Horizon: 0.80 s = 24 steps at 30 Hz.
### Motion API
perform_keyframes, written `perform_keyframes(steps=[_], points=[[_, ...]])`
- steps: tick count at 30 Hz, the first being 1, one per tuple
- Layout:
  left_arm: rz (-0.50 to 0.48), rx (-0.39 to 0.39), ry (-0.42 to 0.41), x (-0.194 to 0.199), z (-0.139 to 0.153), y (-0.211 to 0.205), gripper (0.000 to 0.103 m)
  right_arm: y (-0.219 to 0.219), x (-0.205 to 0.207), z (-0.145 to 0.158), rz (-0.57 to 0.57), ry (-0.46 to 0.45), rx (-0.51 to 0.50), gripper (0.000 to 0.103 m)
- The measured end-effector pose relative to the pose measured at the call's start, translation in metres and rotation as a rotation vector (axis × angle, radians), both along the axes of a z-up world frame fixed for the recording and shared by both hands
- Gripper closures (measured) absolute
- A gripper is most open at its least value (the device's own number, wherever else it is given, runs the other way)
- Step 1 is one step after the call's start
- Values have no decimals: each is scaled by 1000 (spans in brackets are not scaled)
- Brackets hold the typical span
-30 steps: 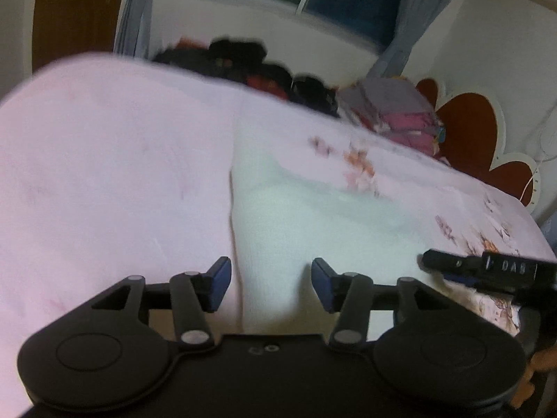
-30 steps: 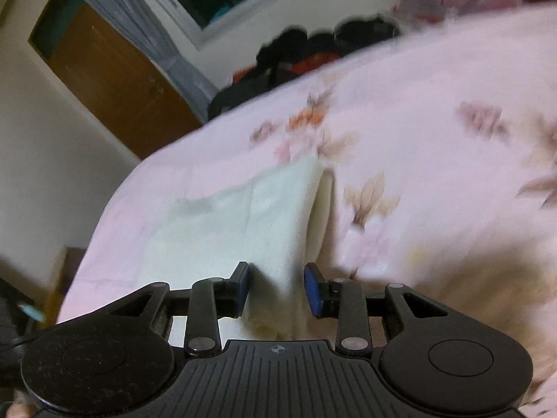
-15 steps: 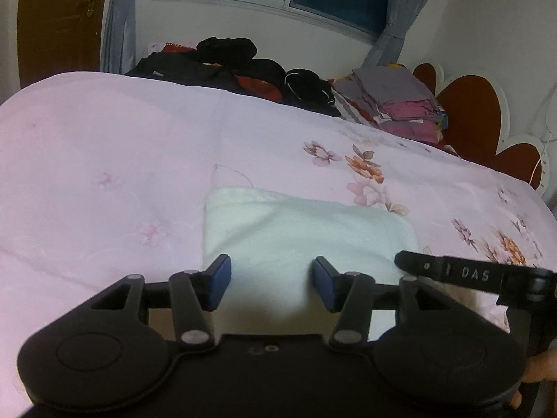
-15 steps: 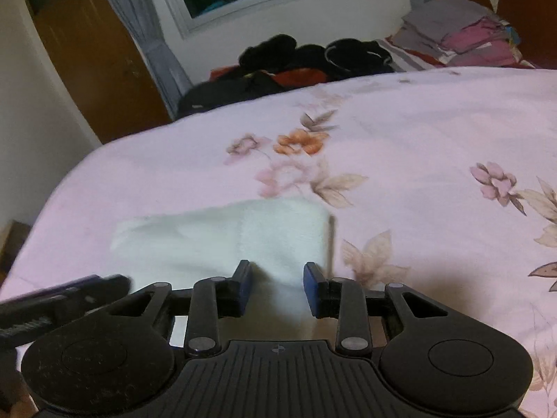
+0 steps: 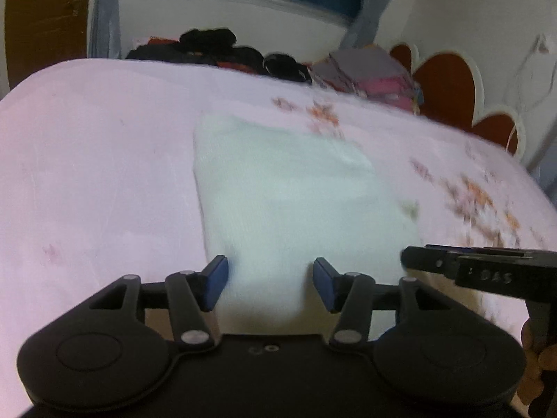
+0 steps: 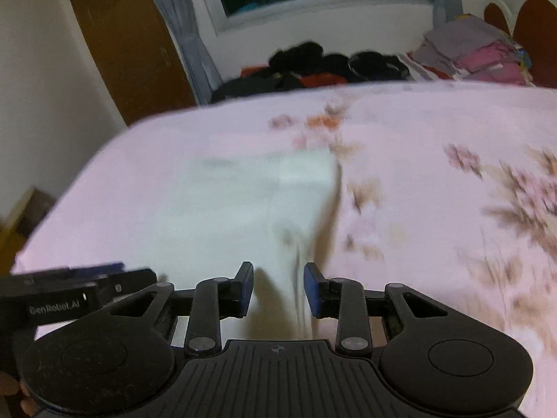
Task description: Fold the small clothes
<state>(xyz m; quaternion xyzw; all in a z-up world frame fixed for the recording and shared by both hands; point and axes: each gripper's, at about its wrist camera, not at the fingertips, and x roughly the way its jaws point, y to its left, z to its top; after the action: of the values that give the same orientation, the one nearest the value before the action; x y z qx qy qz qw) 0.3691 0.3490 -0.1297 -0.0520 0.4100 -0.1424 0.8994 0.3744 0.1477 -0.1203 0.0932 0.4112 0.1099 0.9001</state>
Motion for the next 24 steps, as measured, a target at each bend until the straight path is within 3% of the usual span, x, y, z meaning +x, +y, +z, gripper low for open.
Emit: perform_keyframes(steps=[4, 9, 13, 16, 20, 24], points=[[11, 37, 14, -3, -5, -7, 49, -12, -2, -24, -39, 45, -9, 70], [42, 70, 51, -7, 2, -11, 41, -10, -17, -13, -37, 40, 3, 70], [80, 70, 71, -12, -4, -10, 37, -8, -28, -25, -6, 34, -38, 70], [96, 106, 61, -19, 1, -16, 19, -7, -32, -19, -4, 38, -46, 70], [148, 116, 72, -28, 6, -19, 4, -4, -37, -26, 32, 18, -85, 70], [208, 116, 96, -44, 21, -21, 0, -15, -41, -9, 18, 22, -23, 70]])
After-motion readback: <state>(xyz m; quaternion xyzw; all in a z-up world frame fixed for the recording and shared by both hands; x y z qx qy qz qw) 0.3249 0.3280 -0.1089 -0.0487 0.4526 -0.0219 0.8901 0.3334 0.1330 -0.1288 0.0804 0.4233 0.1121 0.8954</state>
